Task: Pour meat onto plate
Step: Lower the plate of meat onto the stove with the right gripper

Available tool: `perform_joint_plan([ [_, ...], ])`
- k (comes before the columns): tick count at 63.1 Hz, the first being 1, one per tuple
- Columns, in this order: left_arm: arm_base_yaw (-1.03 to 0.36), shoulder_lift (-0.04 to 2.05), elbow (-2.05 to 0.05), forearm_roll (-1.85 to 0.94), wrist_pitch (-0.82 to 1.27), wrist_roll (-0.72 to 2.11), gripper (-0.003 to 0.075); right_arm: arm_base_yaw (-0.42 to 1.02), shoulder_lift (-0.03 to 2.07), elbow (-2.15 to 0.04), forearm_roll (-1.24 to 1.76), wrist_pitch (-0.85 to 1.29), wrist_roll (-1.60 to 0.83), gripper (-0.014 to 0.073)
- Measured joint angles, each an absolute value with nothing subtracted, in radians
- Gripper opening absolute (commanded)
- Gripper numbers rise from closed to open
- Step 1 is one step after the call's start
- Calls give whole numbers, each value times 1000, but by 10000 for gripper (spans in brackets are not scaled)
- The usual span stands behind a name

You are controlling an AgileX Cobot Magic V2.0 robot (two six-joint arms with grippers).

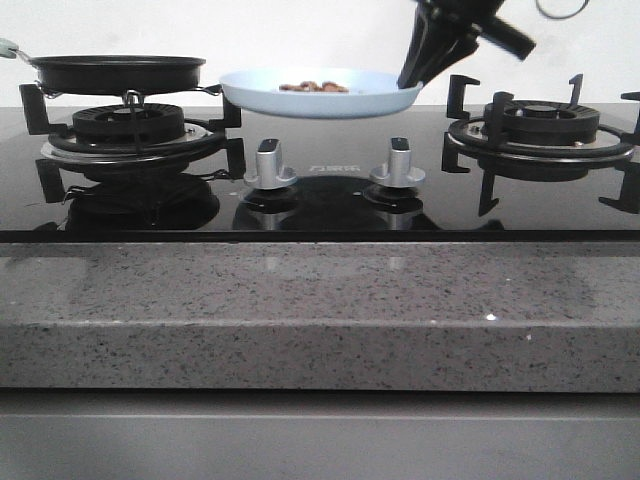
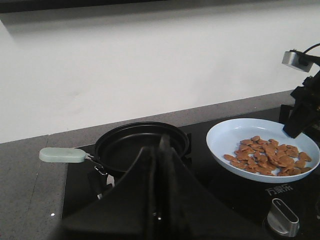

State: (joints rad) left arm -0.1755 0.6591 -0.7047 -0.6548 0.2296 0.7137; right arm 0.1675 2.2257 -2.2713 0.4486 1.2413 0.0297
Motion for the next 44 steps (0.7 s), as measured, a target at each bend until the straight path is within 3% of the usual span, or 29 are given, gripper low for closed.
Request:
perform_joint_plan([
  [44, -175, 659, -705, -655, 230, 714, -20, 164, 2287, -2300, 403, 1244, 41, -42],
])
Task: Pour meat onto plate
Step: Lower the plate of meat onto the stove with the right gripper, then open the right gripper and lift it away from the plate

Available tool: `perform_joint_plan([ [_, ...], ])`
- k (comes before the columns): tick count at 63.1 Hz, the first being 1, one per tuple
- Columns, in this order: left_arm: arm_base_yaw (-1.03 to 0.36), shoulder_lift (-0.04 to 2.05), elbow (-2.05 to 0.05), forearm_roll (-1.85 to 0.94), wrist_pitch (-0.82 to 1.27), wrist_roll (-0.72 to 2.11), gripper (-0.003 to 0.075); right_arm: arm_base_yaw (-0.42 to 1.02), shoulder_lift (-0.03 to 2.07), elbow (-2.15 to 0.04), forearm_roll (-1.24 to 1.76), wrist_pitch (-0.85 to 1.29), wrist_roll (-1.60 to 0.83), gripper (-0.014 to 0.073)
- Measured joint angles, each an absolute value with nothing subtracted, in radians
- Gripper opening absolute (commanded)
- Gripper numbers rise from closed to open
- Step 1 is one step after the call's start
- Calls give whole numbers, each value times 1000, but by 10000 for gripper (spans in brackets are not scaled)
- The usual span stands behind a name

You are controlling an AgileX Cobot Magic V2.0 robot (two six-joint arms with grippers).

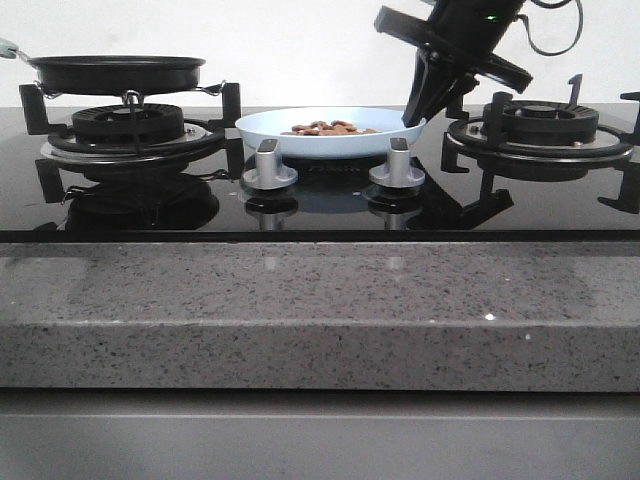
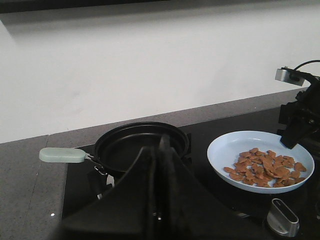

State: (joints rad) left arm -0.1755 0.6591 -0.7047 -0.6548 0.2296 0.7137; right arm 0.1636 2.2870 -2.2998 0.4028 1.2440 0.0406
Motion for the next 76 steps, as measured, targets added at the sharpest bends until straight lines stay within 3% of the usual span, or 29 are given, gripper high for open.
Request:
perform_joint_plan([
  [40, -175, 659, -705, -655, 230, 714, -20, 164, 2287, -2300, 400, 1244, 43, 290],
  [76, -175, 659, -705, -655, 230, 714, -20, 161, 2217, -2300, 373, 1244, 45, 302],
])
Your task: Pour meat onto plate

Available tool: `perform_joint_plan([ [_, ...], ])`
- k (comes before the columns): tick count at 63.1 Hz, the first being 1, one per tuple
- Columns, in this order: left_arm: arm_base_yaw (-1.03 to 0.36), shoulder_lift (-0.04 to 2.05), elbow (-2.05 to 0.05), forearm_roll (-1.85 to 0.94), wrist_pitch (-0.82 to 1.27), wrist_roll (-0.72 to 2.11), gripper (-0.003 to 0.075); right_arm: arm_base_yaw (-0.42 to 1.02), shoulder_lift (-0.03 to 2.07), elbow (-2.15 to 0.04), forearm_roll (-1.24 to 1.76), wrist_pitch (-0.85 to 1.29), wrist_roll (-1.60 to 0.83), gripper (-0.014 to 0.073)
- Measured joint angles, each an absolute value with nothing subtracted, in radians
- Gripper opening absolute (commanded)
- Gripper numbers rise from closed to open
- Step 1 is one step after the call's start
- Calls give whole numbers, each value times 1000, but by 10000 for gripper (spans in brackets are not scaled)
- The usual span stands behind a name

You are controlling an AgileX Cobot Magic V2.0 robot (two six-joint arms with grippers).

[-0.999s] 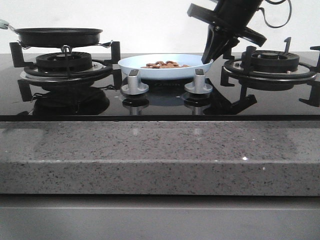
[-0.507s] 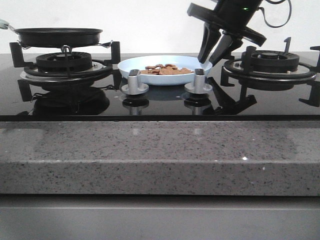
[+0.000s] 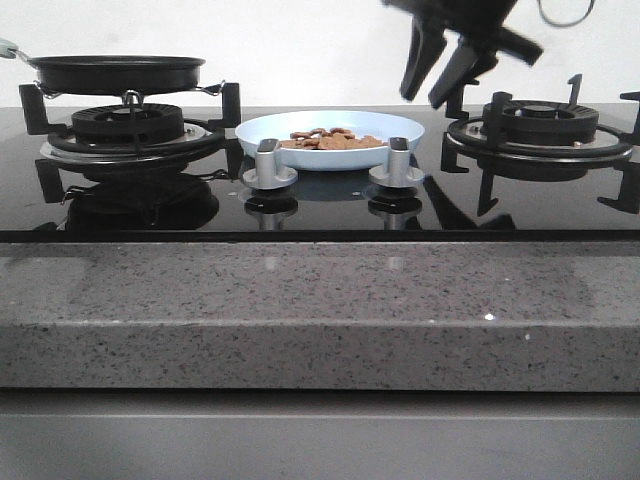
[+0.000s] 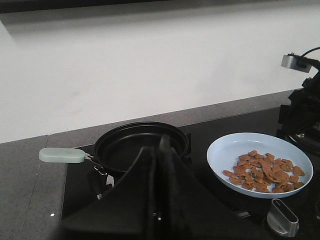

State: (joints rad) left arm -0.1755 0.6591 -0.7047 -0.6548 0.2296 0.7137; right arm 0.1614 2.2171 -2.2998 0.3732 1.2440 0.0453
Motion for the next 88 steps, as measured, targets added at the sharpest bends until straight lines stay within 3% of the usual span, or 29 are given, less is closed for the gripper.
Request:
perform_joint_plan([
  [9, -175, 659, -705, -655, 230, 714, -20, 156, 2144, -2300, 369, 1246, 48, 295],
  [14, -175, 659, -705, -655, 230, 714, -20, 156, 2103, -2300, 352, 1248, 48, 245],
  [23, -175, 659, -705, -655, 230, 714, -20, 156, 2008, -2272, 296, 1252, 13, -74],
  [45, -175, 659, -705, -655, 230, 714, -20, 156, 1674, -1819, 242, 1242, -74, -58],
  [65, -175, 659, -705, -655, 230, 714, -20, 156, 1183, -1244, 242, 861, -144, -58],
  [88, -175, 659, -705, -655, 230, 714, -20, 156, 741, -878, 206, 681, -194, -58],
])
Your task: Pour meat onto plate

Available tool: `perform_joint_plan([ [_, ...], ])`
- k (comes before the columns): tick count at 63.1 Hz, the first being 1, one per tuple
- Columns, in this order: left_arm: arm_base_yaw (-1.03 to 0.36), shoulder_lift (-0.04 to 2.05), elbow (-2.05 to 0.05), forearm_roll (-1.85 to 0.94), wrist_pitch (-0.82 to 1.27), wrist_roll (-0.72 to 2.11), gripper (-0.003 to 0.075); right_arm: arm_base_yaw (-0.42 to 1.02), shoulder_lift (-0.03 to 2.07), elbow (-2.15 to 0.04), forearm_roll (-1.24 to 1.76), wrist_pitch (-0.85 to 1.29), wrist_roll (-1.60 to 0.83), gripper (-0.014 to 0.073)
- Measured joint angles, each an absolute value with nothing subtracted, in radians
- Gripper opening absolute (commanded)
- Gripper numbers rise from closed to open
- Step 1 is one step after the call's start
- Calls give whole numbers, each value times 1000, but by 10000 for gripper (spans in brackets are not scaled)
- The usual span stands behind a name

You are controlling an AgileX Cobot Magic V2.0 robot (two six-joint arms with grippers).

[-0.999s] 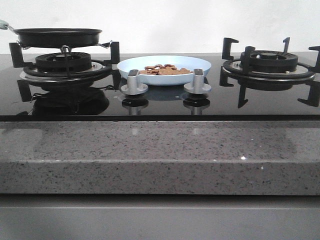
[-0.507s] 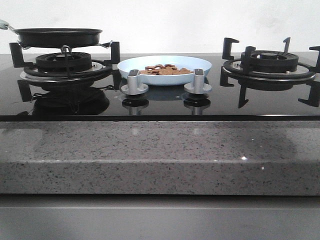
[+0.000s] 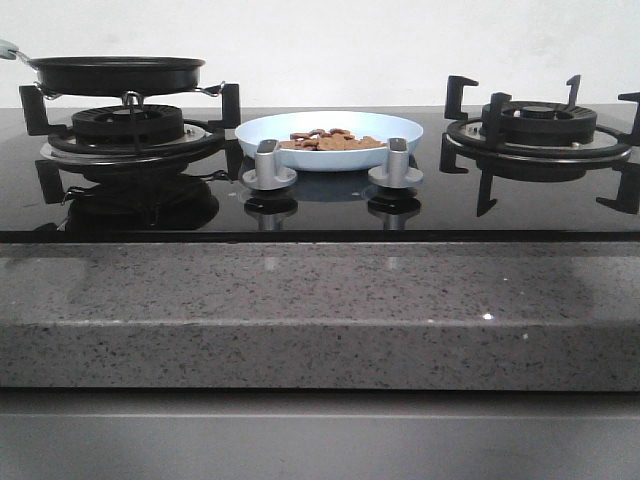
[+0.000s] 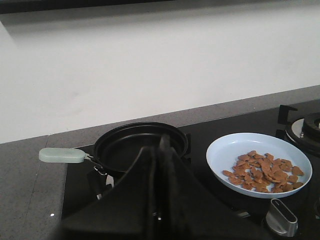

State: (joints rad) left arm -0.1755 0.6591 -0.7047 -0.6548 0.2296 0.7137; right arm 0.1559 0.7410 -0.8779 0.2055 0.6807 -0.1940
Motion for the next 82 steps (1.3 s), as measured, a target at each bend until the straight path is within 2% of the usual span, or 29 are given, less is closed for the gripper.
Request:
perform_joint_plan([
  [22, -175, 659, -705, -655, 230, 714, -20, 156, 415, -629, 188, 593, -195, -58],
  [82, -175, 659, -702, -657, 228, 714, -20, 156, 403, -617, 188, 587, -196, -58],
])
